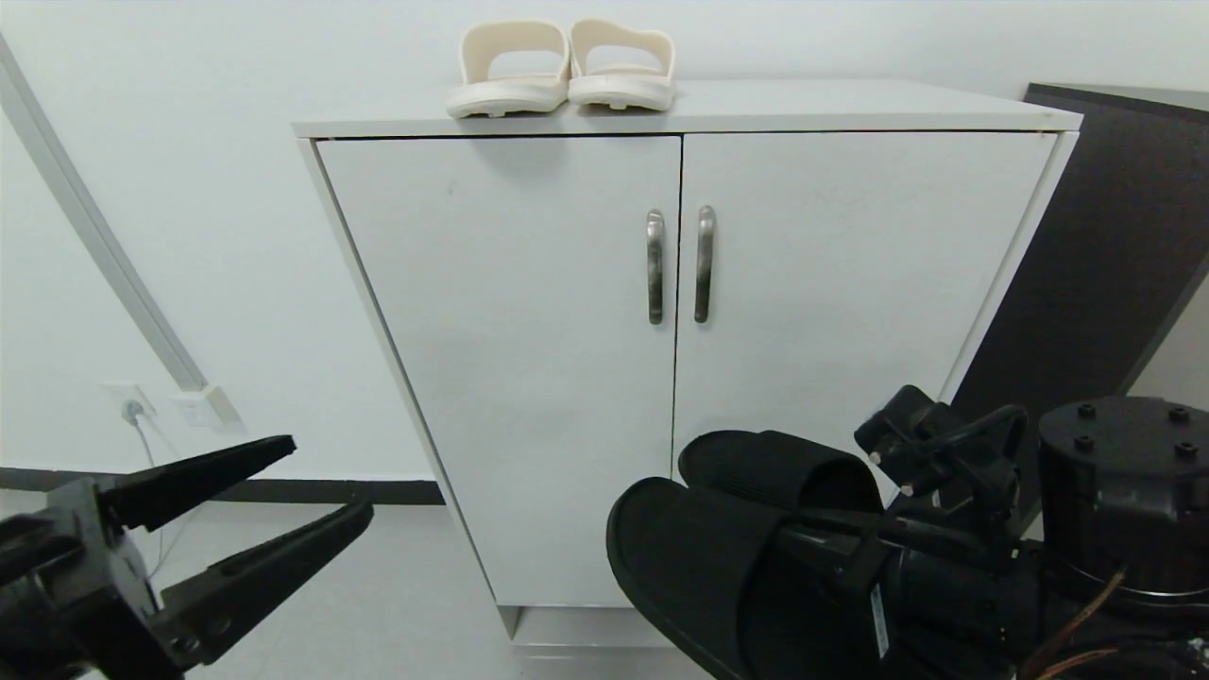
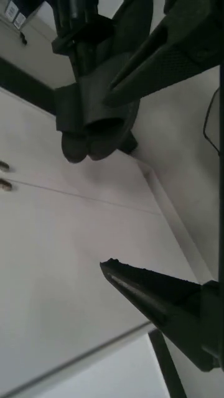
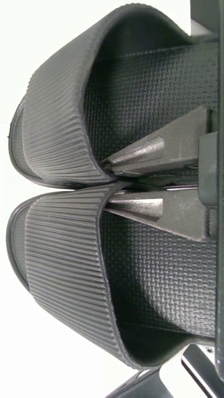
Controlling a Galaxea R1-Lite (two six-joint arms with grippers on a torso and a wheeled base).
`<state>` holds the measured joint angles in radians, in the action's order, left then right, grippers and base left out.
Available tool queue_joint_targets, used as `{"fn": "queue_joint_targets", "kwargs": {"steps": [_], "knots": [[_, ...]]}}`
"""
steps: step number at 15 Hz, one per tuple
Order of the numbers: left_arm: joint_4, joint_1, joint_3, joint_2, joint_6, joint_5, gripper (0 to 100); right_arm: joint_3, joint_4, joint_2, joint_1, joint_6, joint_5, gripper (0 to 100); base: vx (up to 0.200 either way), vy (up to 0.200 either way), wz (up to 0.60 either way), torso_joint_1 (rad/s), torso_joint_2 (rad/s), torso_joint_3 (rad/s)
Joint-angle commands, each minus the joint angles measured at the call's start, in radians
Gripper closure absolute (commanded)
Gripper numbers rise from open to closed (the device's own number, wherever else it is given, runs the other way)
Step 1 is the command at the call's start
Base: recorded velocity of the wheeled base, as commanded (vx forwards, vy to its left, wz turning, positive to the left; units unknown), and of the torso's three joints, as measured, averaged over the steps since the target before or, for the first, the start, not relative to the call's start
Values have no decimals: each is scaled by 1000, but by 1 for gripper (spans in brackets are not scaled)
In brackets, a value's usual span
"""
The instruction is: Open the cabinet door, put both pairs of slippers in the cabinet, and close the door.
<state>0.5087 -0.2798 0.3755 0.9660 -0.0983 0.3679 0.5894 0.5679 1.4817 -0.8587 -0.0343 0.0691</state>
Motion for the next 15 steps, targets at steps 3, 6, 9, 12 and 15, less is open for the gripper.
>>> {"fn": "queue_joint_targets", "kwargs": {"steps": [3, 6, 9, 12, 15], "knots": [[16, -202, 161, 169, -18, -17, 0, 1, 3, -4, 4, -3, 1, 100, 0, 0, 0, 0, 0, 0], [19, -295, 298, 332, -20, -30, 0, -2, 3, -14, 4, -4, 0, 100, 0, 0, 0, 0, 0, 0], [19, -395, 448, 462, -86, -24, 0, -31, 1, -35, 13, 1, -74, 100, 0, 0, 0, 0, 0, 0], [17, -429, 605, 586, -110, 8, 0, -57, 3, -41, 23, 2, -117, 100, 0, 0, 0, 0, 0, 0], [16, -429, 706, 645, -144, 123, 0, -59, 3, -44, 46, 2, -152, 100, 0, 0, 0, 0, 0, 0]]}}
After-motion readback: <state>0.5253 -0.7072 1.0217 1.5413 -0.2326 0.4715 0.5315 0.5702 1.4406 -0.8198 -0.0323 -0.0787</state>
